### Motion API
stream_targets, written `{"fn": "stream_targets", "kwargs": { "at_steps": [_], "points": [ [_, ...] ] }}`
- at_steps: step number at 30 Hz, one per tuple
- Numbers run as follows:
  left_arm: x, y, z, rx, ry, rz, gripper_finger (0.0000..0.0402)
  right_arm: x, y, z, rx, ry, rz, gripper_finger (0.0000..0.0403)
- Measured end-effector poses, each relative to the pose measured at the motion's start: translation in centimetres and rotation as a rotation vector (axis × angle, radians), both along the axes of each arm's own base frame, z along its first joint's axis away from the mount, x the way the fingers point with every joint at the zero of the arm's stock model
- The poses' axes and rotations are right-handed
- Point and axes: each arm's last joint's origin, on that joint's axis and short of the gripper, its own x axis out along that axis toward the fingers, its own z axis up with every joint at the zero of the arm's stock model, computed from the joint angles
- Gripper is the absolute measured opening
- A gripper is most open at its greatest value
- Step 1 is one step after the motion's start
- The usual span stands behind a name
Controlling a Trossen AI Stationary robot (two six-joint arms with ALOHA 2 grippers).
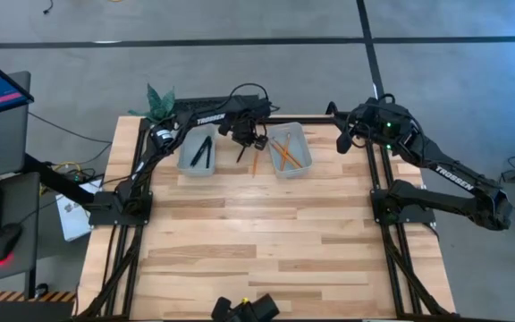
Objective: Sort pens & pencils
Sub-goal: Put the black pen into the left gray bin
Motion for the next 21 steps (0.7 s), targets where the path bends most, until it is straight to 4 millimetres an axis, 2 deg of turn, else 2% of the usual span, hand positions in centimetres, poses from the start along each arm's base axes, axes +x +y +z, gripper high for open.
{"fn": "stream_targets", "kwargs": {
  "at_steps": [6, 11, 21],
  "points": [
    [0.4, 0.3, 1.6, 0.039, -0.026, -0.014, 0.0024, 0.0, 0.0, 0.0, 0.0, 0.0, 0.0, 0.0122],
    [0.4, 0.4, 3.7, 0.072, -0.027, -0.012, 0.0024, 0.0, 0.0, 0.0, 0.0, 0.0, 0.0, 0.0122],
    [-2.0, -0.8, 9.8, 0.147, 0.142, 0.018, 0.0024, 0.0, 0.0, 0.0, 0.0, 0.001, 0.0, 0.0122]
  ]
}}
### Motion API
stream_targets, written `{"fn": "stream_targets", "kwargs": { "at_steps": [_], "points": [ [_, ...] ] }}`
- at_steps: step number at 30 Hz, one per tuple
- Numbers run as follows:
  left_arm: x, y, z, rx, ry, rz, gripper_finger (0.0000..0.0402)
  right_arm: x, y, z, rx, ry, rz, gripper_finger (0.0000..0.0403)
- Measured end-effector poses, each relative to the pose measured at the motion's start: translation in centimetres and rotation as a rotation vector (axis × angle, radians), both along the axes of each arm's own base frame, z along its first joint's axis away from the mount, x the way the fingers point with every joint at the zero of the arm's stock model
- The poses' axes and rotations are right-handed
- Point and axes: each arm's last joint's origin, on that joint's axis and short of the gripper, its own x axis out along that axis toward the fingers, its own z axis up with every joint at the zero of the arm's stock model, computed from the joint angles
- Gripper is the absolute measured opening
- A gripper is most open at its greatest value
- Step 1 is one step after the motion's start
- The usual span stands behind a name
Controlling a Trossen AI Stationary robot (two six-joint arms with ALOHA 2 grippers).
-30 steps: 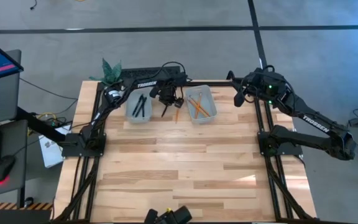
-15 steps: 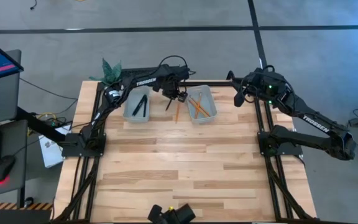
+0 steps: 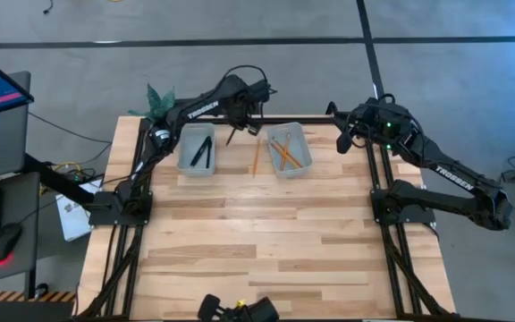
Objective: Sort pens & pencils
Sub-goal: Put the black pen into the left gray bin
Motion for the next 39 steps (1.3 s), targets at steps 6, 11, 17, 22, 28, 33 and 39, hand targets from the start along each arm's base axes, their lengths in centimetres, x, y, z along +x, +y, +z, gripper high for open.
{"fn": "stream_targets", "kwargs": {
  "at_steps": [6, 11, 17, 22, 28, 33, 39],
  "points": [
    [-1.6, -1.0, 3.3, 0.044, -0.038, 0.028, 0.0024, 0.0, 0.0, 0.0, -0.006, 0.005, 0.002, 0.0122],
    [-2.5, -1.5, 5.2, 0.1, -0.067, 0.044, 0.0024, 0.0, 0.0, 0.0, -0.006, 0.004, 0.003, 0.0122],
    [-3.4, -2.0, 7.0, 0.126, -0.099, 0.032, 0.0024, 0.0, 0.0, 0.0, -0.006, 0.005, 0.003, 0.0122],
    [-4.1, -2.3, 8.1, 0.152, -0.11, 0.011, 0.0024, 0.0, 0.0, 0.0, -0.006, 0.005, 0.003, 0.0122],
    [-4.8, -2.4, 9.0, 0.169, -0.128, 0.018, 0.0024, 0.0, 0.0, 0.0, -0.006, 0.005, 0.003, 0.0122],
    [-6.6, -3.4, 8.0, 0.124, -0.057, 0.013, 0.0024, 0.0, 0.0, 0.0, -0.006, 0.005, 0.003, 0.0122],
    [-10.3, -5.3, 6.5, 0.113, -0.007, 0.142, 0.0025, 0.0, 0.0, 0.0, -0.011, 0.002, 0.002, 0.0122]
  ]
}}
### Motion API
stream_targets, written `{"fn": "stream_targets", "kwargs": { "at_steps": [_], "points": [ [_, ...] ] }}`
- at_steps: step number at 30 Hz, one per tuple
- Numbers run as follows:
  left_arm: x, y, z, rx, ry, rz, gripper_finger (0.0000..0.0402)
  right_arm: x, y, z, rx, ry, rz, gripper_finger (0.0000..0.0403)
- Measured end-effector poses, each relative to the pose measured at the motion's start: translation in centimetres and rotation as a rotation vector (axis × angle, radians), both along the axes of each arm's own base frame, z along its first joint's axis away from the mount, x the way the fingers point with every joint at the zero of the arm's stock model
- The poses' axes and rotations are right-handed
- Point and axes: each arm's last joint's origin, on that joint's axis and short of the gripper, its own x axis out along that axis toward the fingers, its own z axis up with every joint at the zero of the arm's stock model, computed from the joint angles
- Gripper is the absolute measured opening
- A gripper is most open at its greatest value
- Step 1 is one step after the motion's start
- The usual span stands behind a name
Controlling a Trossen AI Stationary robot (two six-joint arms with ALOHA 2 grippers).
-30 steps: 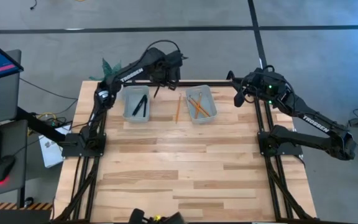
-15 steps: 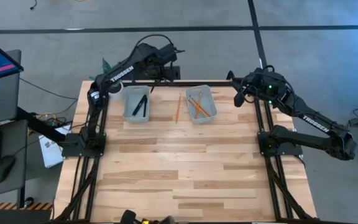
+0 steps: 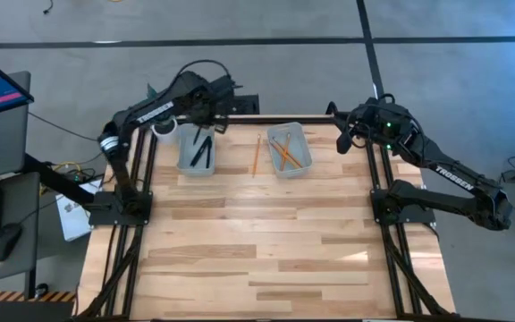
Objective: Sort pens & pencils
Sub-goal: Put the black pen into the left gray bin
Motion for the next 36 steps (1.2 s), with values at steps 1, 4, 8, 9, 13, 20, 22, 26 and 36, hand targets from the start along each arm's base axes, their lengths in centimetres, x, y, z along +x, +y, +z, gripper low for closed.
{"fn": "stream_targets", "kwargs": {
  "at_steps": [1, 4, 8, 9, 13, 20, 22, 26, 36],
  "points": [
    [-0.2, -0.1, -0.2, 0.012, -0.019, 0.008, 0.0025, 0.0, 0.0, 0.1, -0.004, -0.005, 0.0, 0.0122],
    [-0.7, -0.2, -2.0, -0.019, -0.009, 0.021, 0.0025, 0.1, 0.0, 0.2, -0.016, -0.02, 0.0, 0.0122],
    [-1.0, -0.1, -5.0, -0.046, 0.057, 0.034, 0.0025, 0.1, 0.0, 0.3, -0.016, -0.024, 0.001, 0.0122],
    [-1.1, -0.1, -5.8, -0.047, 0.059, 0.039, 0.0025, 0.1, 0.0, 0.2, -0.014, -0.022, 0.001, 0.0122],
    [-1.2, 0.4, -8.7, -0.055, 0.038, 0.042, 0.0025, 0.1, 0.0, 0.2, -0.007, -0.027, -0.002, 0.0122],
    [-2.2, 0.9, -12.4, -0.101, 0.015, -0.003, 0.0025, 0.1, 0.0, 0.2, 0.012, -0.042, -0.008, 0.0122],
    [-2.4, 0.9, -13.0, -0.116, 0.015, -0.001, 0.0025, 0.1, 0.0, 0.2, 0.012, -0.042, -0.008, 0.0122],
    [-2.6, 0.8, -13.5, -0.125, 0.023, -0.002, 0.0025, 0.1, 0.0, 0.2, 0.012, -0.042, -0.008, 0.0122],
    [-1.7, 1.5, -13.4, -0.05, -0.061, -0.054, 0.0025, 0.1, 0.0, 0.2, 0.012, -0.043, -0.008, 0.0122]
  ]
}}
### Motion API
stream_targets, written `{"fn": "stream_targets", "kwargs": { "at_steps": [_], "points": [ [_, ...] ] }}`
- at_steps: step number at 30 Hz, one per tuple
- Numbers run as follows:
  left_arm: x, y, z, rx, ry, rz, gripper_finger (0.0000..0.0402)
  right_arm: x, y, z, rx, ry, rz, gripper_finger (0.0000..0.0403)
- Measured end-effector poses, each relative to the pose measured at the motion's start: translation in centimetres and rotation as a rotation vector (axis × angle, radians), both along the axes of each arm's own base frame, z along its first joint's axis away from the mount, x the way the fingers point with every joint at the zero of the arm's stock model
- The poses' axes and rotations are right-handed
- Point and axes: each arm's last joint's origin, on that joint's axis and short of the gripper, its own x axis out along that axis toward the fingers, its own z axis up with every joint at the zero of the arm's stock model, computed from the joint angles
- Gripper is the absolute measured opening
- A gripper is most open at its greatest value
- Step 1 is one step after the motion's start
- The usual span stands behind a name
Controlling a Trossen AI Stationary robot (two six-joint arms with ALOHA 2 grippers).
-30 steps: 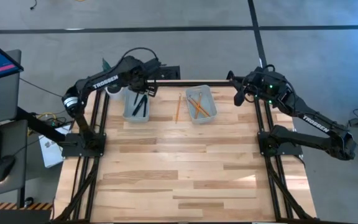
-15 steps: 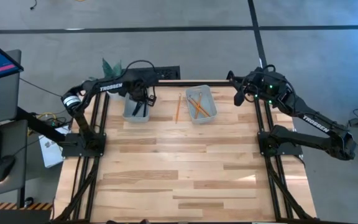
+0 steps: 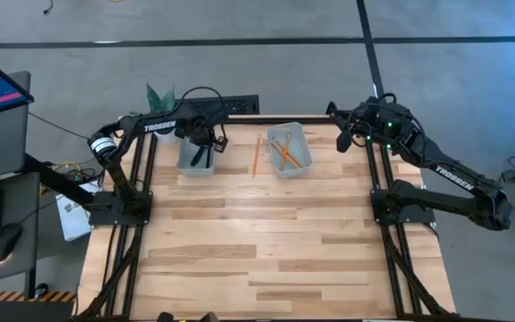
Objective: Sort pens & pencils
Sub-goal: Put the black pen into the left gray bin, then put the orange pencil into the right gray bin
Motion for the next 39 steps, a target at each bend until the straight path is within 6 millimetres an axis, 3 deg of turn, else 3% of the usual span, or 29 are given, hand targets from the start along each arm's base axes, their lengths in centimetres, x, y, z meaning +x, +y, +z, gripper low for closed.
{"fn": "stream_targets", "kwargs": {
  "at_steps": [32, 39],
  "points": [
    [0.1, -0.1, 0.0, -0.023, -0.019, 0.007, 0.0062, 0.0, 0.0, 0.0, 0.0, 0.0, 0.0, 0.0122],
    [0.4, 0.3, 2.0, 0.006, -0.011, 0.048, 0.0062, 0.0, 0.0, 0.0, 0.001, 0.0, 0.0, 0.0122]
  ]
}}
